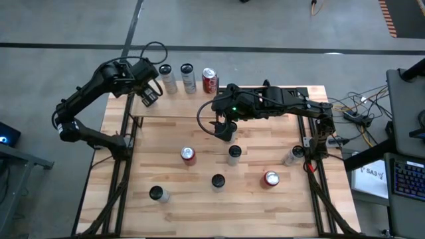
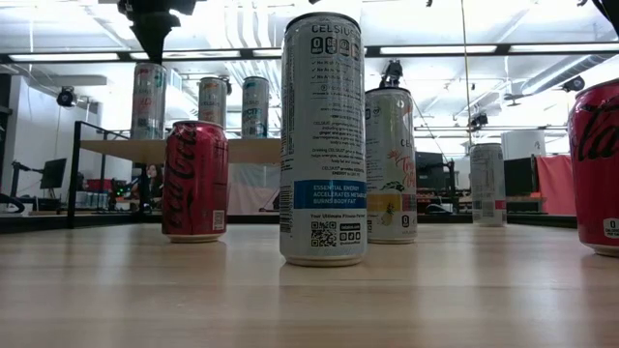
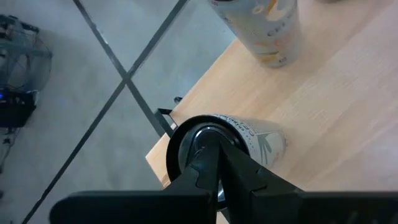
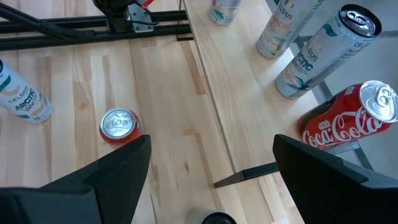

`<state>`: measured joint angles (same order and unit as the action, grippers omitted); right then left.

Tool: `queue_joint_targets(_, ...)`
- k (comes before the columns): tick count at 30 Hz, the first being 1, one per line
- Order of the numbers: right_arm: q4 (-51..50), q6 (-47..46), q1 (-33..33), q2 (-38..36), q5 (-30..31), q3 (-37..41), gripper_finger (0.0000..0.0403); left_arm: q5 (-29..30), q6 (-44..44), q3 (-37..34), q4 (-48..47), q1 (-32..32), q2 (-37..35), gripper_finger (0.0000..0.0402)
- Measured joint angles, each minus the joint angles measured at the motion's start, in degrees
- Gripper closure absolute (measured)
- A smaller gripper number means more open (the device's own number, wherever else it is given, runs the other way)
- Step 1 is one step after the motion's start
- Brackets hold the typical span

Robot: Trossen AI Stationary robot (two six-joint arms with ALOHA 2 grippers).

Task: Place canned beverage on shelf
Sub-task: Put the bottom left white pink soda can on the shelf

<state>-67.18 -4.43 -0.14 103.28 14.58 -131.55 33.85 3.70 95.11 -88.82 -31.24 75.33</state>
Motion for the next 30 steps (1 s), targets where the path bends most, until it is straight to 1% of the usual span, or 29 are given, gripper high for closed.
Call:
queue_joint_targets(11,0.0,0.0,0.0,0.0,0.0,0.0,0.0076,2.7,0.2,-0.1,0.9,0.0,0.1,0.0402)
queue_joint_targets(14,0.0,0.0,0.0,0.0,0.0,0.0,0.0076,2.2,0.2,0.3,0.6,1.0,-1.0,0.0402)
queue_joint_targets(17,0.0,0.0,0.0,0.0,0.0,0.0,0.0076,-2.6,0.3,1.0,-0.7,2.8,-2.4,0.0402)
queue_joint_targets(21,0.0,0.0,0.0,0.0,0.0,0.0,0.0076,-16.4,-0.9,0.5,-1.2,3.7,-4.4,0.0402)
queue_joint_targets(22,0.0,0.0,0.0,0.0,0.0,0.0,0.0076,-17.9,-1.4,0.2,-1.3,3.7,-4.8,0.0402)
queue_joint_targets(23,0.0,0.0,0.0,0.0,0.0,0.0,0.0076,-17.7,-1.6,-0.2,-1.1,3.7,-5.0,0.0402)
queue_joint_targets(27,0.0,0.0,0.0,0.0,0.0,0.0,0.0076,-11.8,-1.4,-3.5,-1.2,3.3,-5.1,0.0402)
queue_joint_targets(30,0.0,0.0,0.0,0.0,0.0,0.0,0.0076,-11.3,-1.7,-6.3,-1.2,2.8,-5.0,0.0402)
